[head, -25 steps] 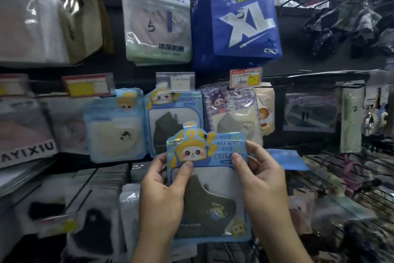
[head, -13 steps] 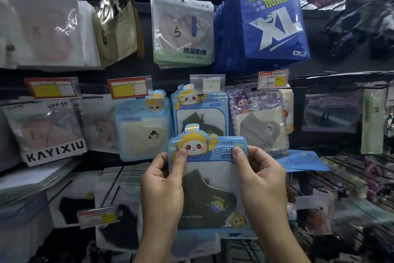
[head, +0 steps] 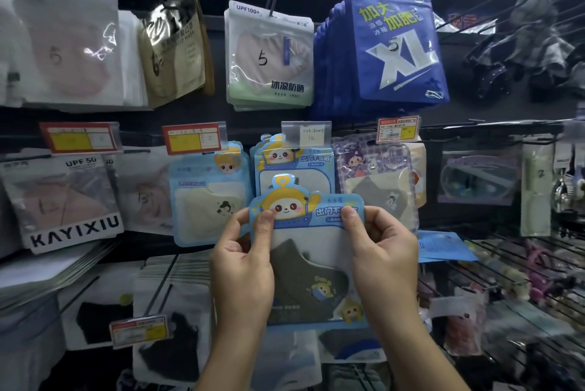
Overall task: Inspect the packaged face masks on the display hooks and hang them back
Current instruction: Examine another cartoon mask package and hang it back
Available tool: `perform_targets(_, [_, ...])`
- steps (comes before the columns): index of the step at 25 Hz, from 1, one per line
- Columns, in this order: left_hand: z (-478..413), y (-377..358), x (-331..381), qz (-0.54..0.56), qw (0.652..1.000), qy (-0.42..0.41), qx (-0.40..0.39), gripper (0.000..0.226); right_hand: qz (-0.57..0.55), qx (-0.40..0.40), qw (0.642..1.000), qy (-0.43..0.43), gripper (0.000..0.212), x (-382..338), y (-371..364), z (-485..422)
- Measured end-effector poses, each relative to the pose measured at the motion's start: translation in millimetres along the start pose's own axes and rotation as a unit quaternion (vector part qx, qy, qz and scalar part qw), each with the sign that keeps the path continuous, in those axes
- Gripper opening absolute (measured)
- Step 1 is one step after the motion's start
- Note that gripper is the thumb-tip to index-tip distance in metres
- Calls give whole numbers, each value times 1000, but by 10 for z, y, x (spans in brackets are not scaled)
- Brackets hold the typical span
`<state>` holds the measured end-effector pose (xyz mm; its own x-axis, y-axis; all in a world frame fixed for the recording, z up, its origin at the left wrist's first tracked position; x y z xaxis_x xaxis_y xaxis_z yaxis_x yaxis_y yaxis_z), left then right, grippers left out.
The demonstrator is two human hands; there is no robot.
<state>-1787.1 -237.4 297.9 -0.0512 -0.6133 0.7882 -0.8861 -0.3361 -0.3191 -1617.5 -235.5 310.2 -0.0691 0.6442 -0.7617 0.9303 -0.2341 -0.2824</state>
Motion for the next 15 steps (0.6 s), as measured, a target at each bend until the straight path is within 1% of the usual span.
perform_targets(5, [-294, -80, 49, 2, 1000, 14, -7, 29, -11, -6, 1000, -14, 19, 48, -100, -255])
perform_targets(8, [-545, -137, 48, -15, 1000, 21, -12, 17, 6, -12, 999, -36, 22, 97, -195, -493])
perform_targets(11, [-731, -199, 52, -21, 999, 22, -14, 19, 3, -17, 998, -56, 17, 102, -314, -701])
perform_targets(15, [-853, -271, 74, -15, 1000, 3, -15, 24, -25, -18, 999, -17, 17, 90, -402, -880])
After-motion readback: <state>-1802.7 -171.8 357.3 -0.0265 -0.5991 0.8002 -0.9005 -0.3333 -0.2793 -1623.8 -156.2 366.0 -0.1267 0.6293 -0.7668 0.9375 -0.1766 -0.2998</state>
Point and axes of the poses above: each hand's wrist, its own z-axis away from the middle knuckle, its own y-axis out of the back of the hand, x = y × z, the point moved 2 cm from there along -z, towards the middle knuckle, and after that the axes turned 1 degree about z, right-handed, at the moved point
